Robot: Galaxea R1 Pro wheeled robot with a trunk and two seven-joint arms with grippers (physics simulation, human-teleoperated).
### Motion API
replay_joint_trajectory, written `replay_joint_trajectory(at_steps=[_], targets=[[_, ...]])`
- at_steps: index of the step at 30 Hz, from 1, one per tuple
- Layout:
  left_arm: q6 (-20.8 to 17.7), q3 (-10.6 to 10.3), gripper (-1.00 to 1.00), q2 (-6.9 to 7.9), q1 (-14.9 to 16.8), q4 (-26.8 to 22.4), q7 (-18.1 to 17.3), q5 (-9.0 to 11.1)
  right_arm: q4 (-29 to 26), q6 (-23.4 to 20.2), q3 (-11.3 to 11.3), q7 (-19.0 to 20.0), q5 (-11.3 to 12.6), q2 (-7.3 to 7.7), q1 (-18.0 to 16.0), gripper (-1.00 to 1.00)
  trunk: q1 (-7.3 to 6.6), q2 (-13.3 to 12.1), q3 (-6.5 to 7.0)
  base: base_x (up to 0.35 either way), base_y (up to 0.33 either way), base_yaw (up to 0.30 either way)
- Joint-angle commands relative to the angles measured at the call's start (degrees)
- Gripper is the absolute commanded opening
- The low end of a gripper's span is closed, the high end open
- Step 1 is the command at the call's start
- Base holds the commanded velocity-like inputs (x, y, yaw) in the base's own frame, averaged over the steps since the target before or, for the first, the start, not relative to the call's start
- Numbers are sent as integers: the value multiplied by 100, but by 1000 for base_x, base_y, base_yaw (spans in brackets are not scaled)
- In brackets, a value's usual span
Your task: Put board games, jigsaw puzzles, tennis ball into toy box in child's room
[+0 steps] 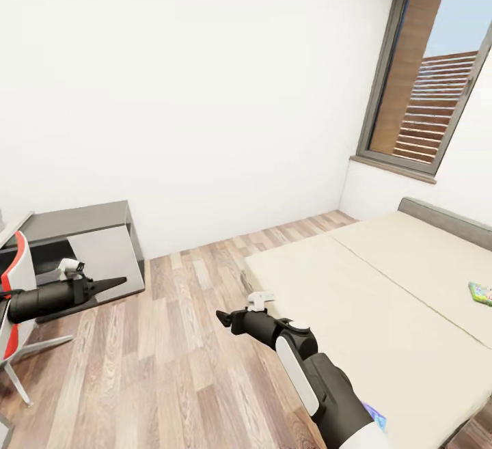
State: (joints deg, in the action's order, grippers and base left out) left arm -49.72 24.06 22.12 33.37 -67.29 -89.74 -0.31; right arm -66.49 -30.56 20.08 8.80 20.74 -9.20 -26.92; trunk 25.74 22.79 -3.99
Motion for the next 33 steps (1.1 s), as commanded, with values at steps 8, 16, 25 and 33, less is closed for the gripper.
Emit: replay_joint_trajectory(at_steps=[8, 16, 25, 33], targets=[[-55, 2, 100, 3, 3, 1, -26, -4, 9, -24, -4, 8, 9, -3, -6, 100, 4, 13, -13, 0, 290, -280], [-58, 2, 100, 3, 3, 3, -26, -4, 21, -21, -4, 8, 9, -3, -6, 100, 4, 13, -6, 0, 290, -280], [-56, 2, 100, 3, 3, 3, -26, -4, 22, -21, -4, 8, 9, -3, -6, 100, 4, 13, 18, 0, 290, -280], [-55, 2, 100, 3, 3, 3, -26, -4, 30, -21, -4, 8, 9, -3, -6, 100, 4, 13, 40, 0, 243, -280]])
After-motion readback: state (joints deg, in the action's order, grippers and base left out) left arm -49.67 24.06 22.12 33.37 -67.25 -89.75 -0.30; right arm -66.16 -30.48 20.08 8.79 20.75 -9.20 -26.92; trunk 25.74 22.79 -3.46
